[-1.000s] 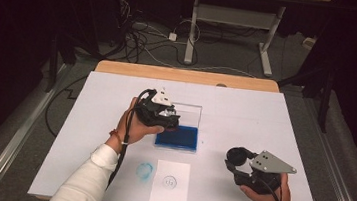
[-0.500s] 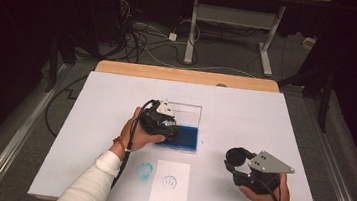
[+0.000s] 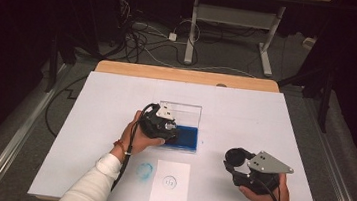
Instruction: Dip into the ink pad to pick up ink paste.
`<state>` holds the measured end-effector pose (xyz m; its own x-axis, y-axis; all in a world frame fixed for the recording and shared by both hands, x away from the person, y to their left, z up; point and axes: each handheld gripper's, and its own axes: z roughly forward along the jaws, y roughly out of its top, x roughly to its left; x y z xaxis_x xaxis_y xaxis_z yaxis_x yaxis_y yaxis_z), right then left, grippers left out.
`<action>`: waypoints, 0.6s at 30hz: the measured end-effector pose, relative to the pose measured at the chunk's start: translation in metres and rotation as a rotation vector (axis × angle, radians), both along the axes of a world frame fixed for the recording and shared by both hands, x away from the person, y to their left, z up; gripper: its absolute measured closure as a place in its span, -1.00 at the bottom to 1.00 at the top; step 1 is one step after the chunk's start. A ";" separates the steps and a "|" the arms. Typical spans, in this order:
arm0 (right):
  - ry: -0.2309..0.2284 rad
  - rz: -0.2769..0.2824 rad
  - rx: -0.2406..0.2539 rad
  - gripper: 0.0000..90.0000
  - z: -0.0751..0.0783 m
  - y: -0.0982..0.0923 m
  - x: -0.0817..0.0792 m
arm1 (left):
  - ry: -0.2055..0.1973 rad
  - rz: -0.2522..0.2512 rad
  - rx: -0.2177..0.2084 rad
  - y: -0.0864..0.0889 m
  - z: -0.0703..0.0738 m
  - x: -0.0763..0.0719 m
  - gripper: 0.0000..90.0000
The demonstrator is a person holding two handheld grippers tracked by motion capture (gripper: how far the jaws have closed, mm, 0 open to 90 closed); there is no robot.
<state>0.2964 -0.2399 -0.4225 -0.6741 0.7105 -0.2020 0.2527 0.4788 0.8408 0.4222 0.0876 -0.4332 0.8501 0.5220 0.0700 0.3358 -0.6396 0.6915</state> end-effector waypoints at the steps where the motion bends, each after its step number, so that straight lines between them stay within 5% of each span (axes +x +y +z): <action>1: 0.004 -0.002 0.001 -0.14 0.000 0.000 0.000 | 0.001 0.002 0.000 0.000 0.000 0.000 0.22; 4: 0.001 -0.001 -0.002 -0.14 0.000 0.001 0.000 | -0.006 -0.002 0.026 -0.003 0.002 -0.002 0.22; 6: -0.001 -0.002 -0.002 -0.14 0.000 0.001 -0.001 | 0.021 -0.011 -0.006 -0.001 0.003 -0.001 0.22; 18: 0.006 0.008 -0.006 -0.14 -0.001 0.001 0.000 | -0.032 -0.021 0.031 -0.007 0.000 -0.004 0.22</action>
